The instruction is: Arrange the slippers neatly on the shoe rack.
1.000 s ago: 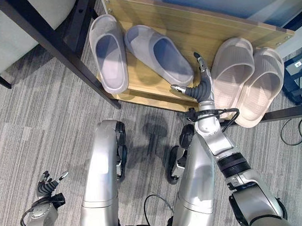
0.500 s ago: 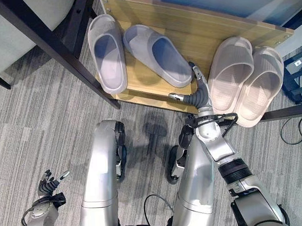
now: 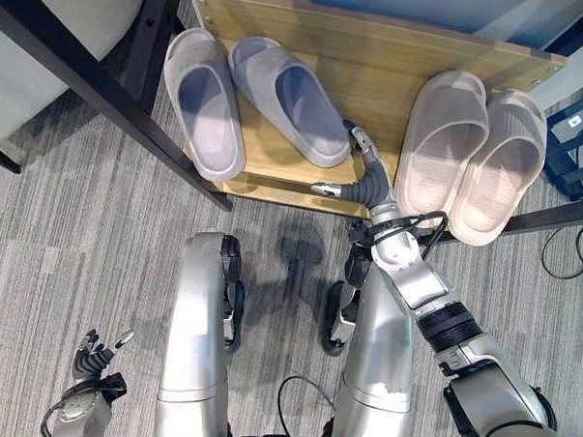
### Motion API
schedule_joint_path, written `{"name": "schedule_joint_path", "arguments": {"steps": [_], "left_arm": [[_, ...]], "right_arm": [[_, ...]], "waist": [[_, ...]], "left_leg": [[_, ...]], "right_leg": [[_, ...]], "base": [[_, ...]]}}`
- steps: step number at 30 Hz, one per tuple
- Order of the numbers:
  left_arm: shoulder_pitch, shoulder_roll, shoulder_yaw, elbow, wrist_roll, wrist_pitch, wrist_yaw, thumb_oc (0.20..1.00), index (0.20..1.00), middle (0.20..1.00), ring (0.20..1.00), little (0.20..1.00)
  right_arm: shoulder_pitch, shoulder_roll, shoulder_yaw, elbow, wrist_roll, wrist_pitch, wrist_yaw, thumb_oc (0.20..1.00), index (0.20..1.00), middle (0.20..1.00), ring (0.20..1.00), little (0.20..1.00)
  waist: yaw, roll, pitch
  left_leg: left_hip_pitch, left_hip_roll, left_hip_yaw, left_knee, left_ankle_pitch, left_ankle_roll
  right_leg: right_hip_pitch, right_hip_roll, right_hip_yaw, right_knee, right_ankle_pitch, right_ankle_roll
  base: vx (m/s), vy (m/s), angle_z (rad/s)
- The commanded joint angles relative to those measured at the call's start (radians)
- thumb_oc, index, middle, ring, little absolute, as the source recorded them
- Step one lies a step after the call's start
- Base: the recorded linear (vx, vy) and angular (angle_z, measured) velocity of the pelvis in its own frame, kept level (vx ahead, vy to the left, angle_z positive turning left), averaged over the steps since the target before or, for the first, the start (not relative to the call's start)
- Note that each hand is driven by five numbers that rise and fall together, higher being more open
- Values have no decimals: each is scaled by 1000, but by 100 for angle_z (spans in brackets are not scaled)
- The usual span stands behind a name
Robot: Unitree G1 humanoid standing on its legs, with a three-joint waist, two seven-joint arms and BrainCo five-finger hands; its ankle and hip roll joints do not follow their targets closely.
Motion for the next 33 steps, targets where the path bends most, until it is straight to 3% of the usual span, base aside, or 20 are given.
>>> {"name": "schedule_joint_path", "arguments": {"steps": [1, 14, 33], "left_arm": [[56, -5, 21, 15, 29, -12, 0, 1000, 1000, 1000, 1000, 1000], [53, -15, 39, 23, 49, -15, 2, 1000, 1000, 1000, 1000, 1000], [30, -29, 4, 82, 72, -11, 0, 1000, 1000, 1000, 1000, 1000]], "right_arm": [[13, -29, 61, -168, 22, -70, 41, 1000, 1000, 1000, 1000, 1000], [122, -18, 145, -276, -39, -65, 152, 1000, 1000, 1000, 1000, 1000], [-32, 65, 216, -134, -60, -64, 140, 1000, 1000, 1000, 1000, 1000]], "waist": [[37, -14, 15], [25, -17, 15], [46, 3, 15]], "left_leg": [[37, -31, -40, -20, -72, 19], [37, -33, -40, -32, -61, 17], [37, -34, -34, -51, -49, 14]], "right_leg": [[60, 14, 162, -42, 56, -29], [60, 19, 163, -51, 58, -28], [60, 23, 170, -60, 71, -27]], "base": [[0, 0, 0], [0, 0, 0], [0, 0, 0]]}}
